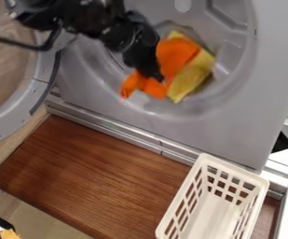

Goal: Put the orange cloth in the machine

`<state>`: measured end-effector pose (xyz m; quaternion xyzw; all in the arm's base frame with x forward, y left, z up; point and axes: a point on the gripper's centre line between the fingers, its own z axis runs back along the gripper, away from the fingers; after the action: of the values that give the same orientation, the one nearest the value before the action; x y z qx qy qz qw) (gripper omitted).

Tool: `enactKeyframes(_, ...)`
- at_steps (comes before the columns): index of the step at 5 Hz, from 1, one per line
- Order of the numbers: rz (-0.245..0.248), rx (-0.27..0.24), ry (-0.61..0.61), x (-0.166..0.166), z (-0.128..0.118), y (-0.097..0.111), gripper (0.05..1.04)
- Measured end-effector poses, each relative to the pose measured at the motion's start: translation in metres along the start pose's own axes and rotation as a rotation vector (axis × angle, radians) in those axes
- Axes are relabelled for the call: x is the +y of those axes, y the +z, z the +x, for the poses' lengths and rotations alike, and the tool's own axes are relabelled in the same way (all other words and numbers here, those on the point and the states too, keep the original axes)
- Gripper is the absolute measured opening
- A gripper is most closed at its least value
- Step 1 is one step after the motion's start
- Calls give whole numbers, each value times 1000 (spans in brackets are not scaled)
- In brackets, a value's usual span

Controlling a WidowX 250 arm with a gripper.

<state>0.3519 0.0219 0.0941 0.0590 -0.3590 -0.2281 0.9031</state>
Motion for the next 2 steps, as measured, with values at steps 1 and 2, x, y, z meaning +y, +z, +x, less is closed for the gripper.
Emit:
enactKeyframes(1, -14, -37, -4, 13, 14, -17, 95)
enactKeyframes(2, -38, -59, -20, 19, 20, -35, 129)
